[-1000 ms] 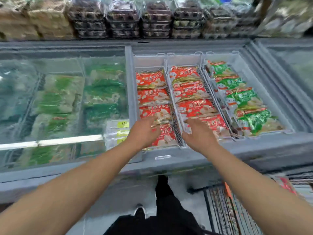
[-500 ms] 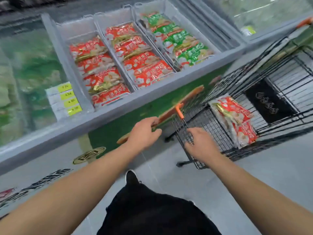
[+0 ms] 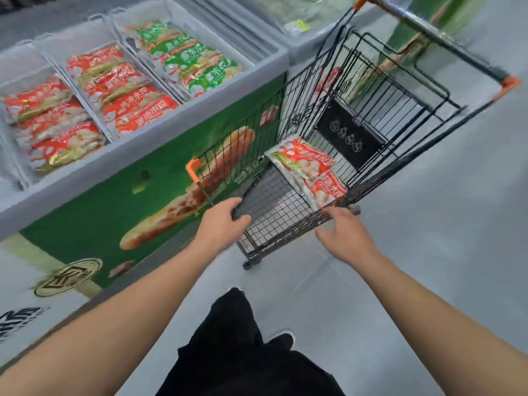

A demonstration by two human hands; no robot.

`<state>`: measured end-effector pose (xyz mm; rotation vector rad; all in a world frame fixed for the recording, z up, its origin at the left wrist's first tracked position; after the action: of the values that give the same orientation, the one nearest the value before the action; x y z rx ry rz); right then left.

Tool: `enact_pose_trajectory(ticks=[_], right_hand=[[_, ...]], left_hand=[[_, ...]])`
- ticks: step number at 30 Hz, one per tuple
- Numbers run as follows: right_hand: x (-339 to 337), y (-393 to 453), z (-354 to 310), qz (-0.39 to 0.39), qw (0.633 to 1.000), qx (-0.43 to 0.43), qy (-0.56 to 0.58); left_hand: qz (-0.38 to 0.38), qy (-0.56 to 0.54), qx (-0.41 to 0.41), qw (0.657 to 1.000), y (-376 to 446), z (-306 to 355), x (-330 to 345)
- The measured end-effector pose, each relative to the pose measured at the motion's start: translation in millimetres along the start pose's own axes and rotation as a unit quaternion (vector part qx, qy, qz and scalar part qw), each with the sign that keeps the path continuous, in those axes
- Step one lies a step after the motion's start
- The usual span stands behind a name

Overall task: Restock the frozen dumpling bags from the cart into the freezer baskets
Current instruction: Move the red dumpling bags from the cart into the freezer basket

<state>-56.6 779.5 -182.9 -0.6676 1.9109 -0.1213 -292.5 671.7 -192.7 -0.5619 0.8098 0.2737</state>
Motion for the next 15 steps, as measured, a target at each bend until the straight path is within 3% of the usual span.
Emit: enact_pose_trajectory(ticks=[15], right_hand=[[-83,183,79,-0.040,0.999,0.002,-0.014]], left_hand=[[-0.050,-0.108,-0.061,0.991,166,106,83]])
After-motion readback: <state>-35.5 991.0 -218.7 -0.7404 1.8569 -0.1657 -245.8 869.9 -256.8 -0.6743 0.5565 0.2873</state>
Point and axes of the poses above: each hand's wrist, its own y-axis towards the middle knuckle, its own x-axis out of the palm, z = x × y, the point moved 3 cm from there along y, towards the middle knuckle, and after that the axes turned 2 degrees about y, right-handed, at the moved point
